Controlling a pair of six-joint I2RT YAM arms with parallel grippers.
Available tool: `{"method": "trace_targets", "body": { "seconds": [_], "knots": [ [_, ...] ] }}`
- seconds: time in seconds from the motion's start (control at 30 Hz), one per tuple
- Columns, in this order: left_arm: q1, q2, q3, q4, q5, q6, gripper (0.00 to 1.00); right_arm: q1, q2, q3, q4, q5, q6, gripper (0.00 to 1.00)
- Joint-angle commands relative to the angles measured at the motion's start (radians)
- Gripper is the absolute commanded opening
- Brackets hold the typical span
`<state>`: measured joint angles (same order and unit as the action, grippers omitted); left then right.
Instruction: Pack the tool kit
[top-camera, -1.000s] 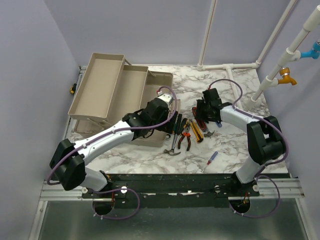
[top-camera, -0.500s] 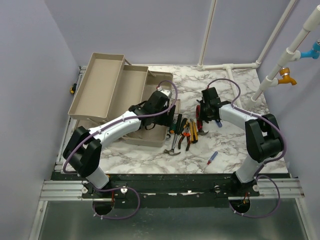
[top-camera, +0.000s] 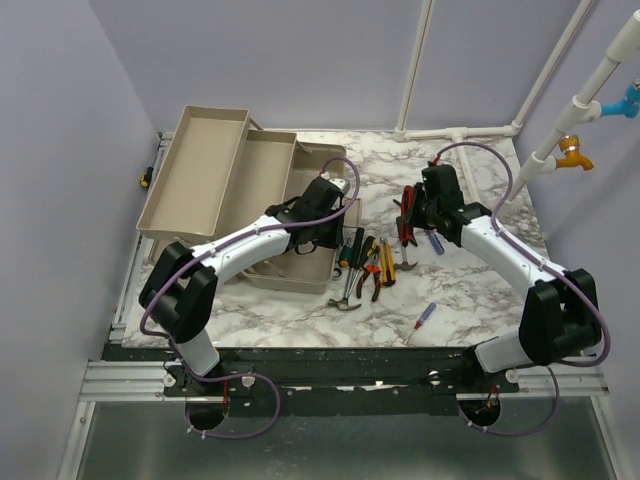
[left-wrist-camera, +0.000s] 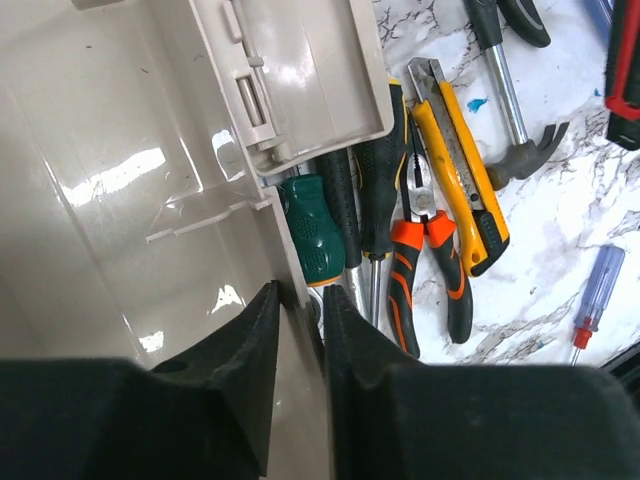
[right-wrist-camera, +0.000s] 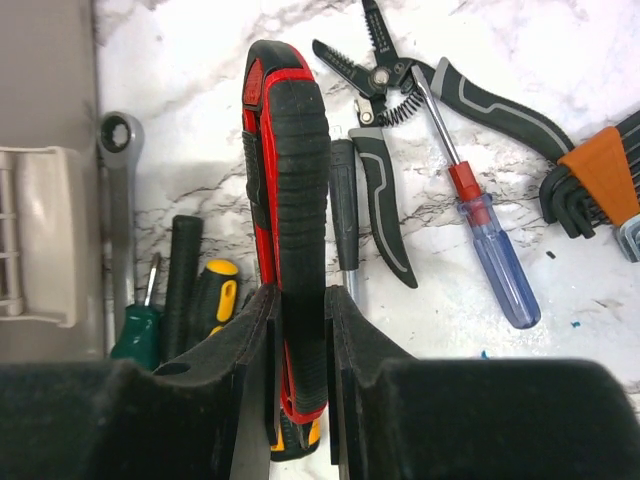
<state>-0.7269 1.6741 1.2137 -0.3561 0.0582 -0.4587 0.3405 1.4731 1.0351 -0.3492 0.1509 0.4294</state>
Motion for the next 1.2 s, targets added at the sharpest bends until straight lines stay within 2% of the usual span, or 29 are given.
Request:
{"method": "trace_targets", "body": {
  "seconds": [0.0,0.1,0.27,0.3,0.37,0.43,0.5,0.63,0.77,0.87,1.0,1.17],
  "knots": [
    [-0.007,0.045,0.065,0.005,0.038,-0.002,0.16,0.001,-0.083,-0.018,0.016,0.012,0.025,0.08],
    [-0.007,0.058,0.113,0.008,0.049,-0.002,0.12,0.001,-0.119,-0.020,0.043,-0.047,0.024,0.08],
    [-0.014,0.065,0.204,-0.004,0.073,-0.008,0.12,0.002,-0.140,0.004,0.053,-0.138,0.037,0.08],
    [-0.015,0.063,0.216,-0.018,0.069,-0.005,0.16,0.002,-0.140,0.011,0.052,-0.145,0.041,0.08],
    [-0.016,0.054,0.230,-0.040,0.058,0.003,0.42,0.002,-0.135,0.024,0.045,-0.181,0.048,0.08],
    [-0.016,0.021,0.215,-0.047,0.042,0.010,0.61,0.002,-0.127,0.037,0.042,-0.213,0.057,0.08],
    [-0.016,-0.030,0.180,-0.036,0.031,0.014,0.73,0.001,-0.119,0.049,0.049,-0.247,0.070,0.08],
    [-0.016,-0.179,0.110,-0.024,0.012,0.018,0.85,0.002,-0.102,0.068,0.090,-0.320,0.109,0.08],
    [-0.014,-0.383,0.004,-0.002,-0.047,0.033,0.91,0.031,-0.062,0.111,0.141,-0.387,0.168,0.06],
    [-0.012,-0.562,-0.111,0.014,-0.125,0.038,0.98,0.098,-0.010,0.184,0.155,-0.377,0.195,0.06],
    [-0.003,-0.779,-0.219,-0.037,-0.230,0.033,0.98,0.192,0.060,0.257,0.213,-0.337,0.249,0.06],
    [0.003,-0.993,-0.283,-0.156,-0.335,0.032,0.98,0.304,0.160,0.327,0.339,-0.296,0.350,0.06]
  ]
}}
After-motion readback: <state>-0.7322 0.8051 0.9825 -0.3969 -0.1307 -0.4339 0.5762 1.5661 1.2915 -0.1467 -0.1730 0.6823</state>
